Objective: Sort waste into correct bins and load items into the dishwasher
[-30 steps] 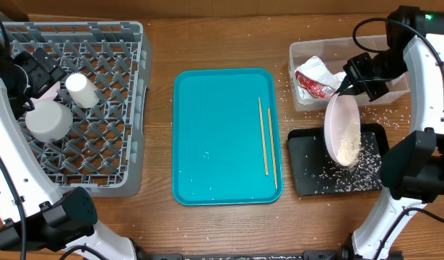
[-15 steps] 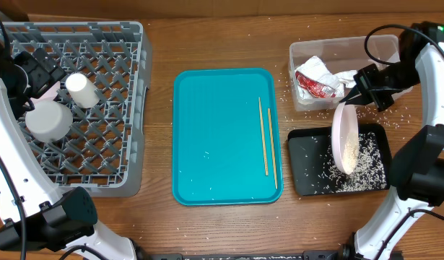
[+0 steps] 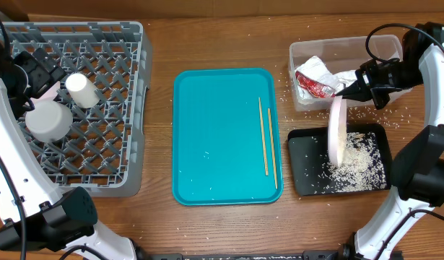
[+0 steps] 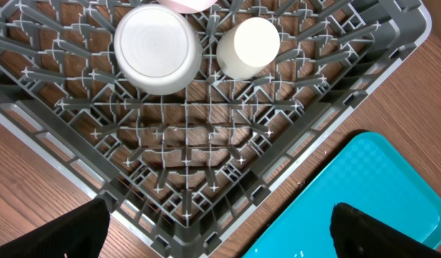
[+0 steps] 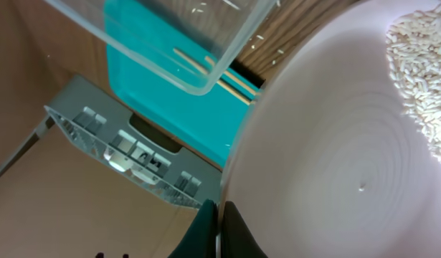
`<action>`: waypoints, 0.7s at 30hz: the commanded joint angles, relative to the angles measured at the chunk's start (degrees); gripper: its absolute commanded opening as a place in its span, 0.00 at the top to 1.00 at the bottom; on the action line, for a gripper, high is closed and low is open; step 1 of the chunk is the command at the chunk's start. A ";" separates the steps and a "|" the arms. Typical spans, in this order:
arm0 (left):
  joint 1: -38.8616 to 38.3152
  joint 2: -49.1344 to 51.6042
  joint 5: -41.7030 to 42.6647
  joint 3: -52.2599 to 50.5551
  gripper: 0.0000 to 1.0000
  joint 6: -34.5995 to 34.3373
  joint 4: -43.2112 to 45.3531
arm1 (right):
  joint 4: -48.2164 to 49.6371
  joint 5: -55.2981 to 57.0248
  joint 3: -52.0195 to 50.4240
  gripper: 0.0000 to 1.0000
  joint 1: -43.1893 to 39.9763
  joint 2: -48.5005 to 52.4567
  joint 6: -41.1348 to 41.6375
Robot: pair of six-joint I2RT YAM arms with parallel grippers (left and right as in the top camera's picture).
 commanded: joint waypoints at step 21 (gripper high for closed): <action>-0.11 -0.02 0.02 -0.17 0.00 -1.20 -0.09 | -0.02 -5.57 -0.57 0.97 -4.26 -2.29 -1.77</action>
